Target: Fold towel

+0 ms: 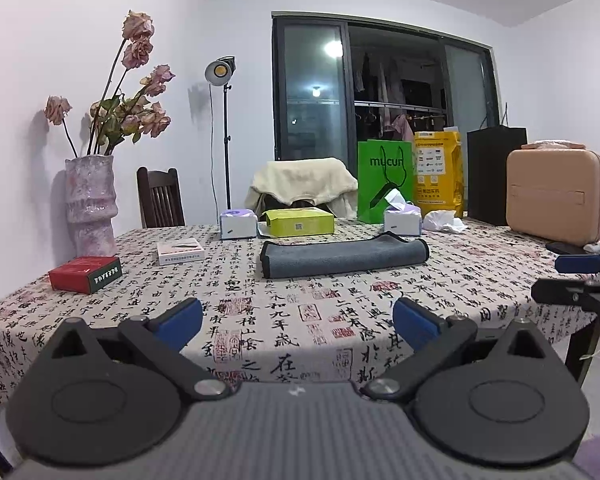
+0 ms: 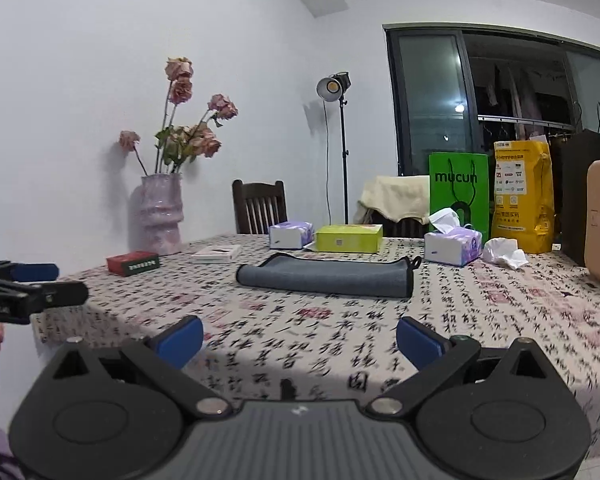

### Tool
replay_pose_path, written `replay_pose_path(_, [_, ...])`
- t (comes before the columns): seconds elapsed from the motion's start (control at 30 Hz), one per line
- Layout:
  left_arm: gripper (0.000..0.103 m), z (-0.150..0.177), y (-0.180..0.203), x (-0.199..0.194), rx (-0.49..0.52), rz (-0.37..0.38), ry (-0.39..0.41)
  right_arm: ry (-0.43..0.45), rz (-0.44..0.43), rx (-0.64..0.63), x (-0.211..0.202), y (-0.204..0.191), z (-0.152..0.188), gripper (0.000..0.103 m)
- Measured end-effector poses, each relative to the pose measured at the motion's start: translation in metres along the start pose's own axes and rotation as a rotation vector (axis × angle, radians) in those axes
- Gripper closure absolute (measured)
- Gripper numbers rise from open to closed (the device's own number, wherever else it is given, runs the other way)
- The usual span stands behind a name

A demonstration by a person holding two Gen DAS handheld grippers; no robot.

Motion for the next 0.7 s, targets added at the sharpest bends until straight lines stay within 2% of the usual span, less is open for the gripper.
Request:
replay_pose_path(0.27, [0.0,0.008,0.005,-0.016,-0.01,0.018,-0.005,0.022,-0.046,-0.032,-0.022,-0.017,0.006,0.0])
replay_pose_path(0.53, [0.0,0.022,0.003,-0.025,-0.025,0.014,-0.034,0.038,-0.004,-0.047,-0.04,-0.012,0.005,0.0])
replay_pose_path(0.7, [0.0,0.02,-0.002,-0.034,-0.034,0.021,-0.015,0.06,0.02,-0.016,-0.053,-0.01,0.01,0.0])
Point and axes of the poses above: each gripper's, at about its wrist camera, not at the fingertips, and x roughly the way its jaws point, y to its right, z to its underside, the point moved 9 cm from there along x, roughly the way its jaws point, and after that the axes turned 10 degrees about -x, right-handed, at the moved point
